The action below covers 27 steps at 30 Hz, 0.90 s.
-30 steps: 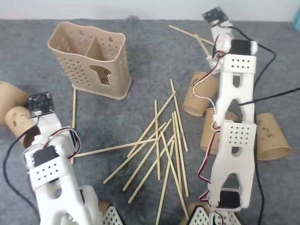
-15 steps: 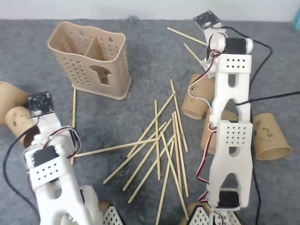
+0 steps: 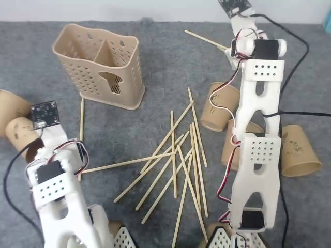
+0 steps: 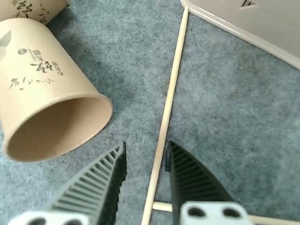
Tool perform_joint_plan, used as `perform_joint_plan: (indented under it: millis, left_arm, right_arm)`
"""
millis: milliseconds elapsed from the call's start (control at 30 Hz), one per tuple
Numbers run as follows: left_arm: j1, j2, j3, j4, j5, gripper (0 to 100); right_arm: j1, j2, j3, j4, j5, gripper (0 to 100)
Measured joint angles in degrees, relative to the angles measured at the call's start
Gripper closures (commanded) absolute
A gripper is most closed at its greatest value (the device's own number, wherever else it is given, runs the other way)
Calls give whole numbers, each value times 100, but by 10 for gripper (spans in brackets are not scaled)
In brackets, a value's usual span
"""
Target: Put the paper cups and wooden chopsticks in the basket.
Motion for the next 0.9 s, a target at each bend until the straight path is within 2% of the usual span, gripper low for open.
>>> perform_joint_plan:
  millis: [267, 567, 767, 900]
  left_arm:
    - [0, 0, 0, 0, 0, 866]
    - [0, 0, 0, 0, 0, 866]
    - [0, 0, 0, 0, 0, 866]
    - [0, 0, 0, 0, 0, 866]
  right_arm:
    - [0, -9, -53, -668, -141, 991]
    - [26, 0, -53, -809, -79, 987]
    - [185, 598, 167, -1196, 70, 893]
    - [545, 932, 185, -1574, 70, 887]
